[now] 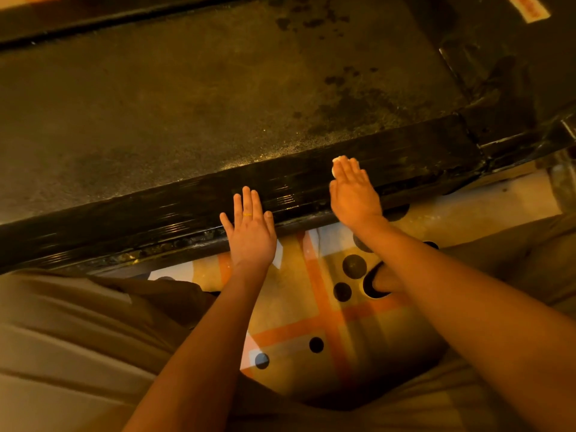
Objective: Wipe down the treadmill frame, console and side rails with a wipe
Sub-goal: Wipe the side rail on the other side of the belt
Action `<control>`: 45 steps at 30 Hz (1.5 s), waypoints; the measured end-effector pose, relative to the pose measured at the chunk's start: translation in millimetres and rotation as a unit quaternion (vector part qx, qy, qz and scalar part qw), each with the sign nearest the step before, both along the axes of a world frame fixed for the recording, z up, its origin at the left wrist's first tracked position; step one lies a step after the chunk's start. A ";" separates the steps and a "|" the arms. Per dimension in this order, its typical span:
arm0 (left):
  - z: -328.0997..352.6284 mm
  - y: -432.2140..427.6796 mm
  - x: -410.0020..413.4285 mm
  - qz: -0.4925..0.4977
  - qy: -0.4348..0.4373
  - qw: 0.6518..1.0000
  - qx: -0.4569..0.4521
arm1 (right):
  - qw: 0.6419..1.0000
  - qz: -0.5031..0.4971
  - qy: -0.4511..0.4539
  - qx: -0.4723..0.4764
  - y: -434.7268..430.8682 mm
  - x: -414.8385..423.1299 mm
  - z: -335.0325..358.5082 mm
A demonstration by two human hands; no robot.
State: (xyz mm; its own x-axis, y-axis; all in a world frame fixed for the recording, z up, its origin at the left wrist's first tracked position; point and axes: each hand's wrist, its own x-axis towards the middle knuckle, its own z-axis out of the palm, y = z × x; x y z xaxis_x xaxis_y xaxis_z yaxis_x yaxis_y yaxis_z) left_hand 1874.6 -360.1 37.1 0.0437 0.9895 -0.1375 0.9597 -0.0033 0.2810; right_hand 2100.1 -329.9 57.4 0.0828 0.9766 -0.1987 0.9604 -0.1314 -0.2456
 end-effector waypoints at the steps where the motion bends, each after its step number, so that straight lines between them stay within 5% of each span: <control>1: -0.7 0.0 0.3 -0.001 0.002 1.000 0.002 | 1.000 -0.018 0.003 -0.003 0.3 1.9 0.9; 9: -3.4 -0.6 2.0 0.005 0.013 1.000 0.005 | 0.995 0.098 0.020 -0.010 -0.3 -18.6 0.0; 18: -1.9 -1.4 3.9 0.010 0.011 1.000 0.011 | 0.998 -0.053 -0.011 -0.039 8.7 97.3 3.9; 28: 0.2 -1.0 5.8 0.014 0.009 1.000 0.009 | 0.995 0.088 0.037 -0.041 3.7 -59.5 4.8; 32: 1.2 0.2 4.5 0.010 0.008 1.000 0.000 | 0.989 0.125 0.044 -0.061 21.7 -62.2 8.2; 41: 1.9 -2.2 5.3 0.010 -0.001 1.000 0.001 | 0.995 -0.079 0.025 -0.049 21.1 49.7 6.6; 45: 0.9 -2.2 6.1 0.013 -0.004 1.000 0.004 | 0.998 -0.016 0.044 -0.043 13.7 15.4 6.3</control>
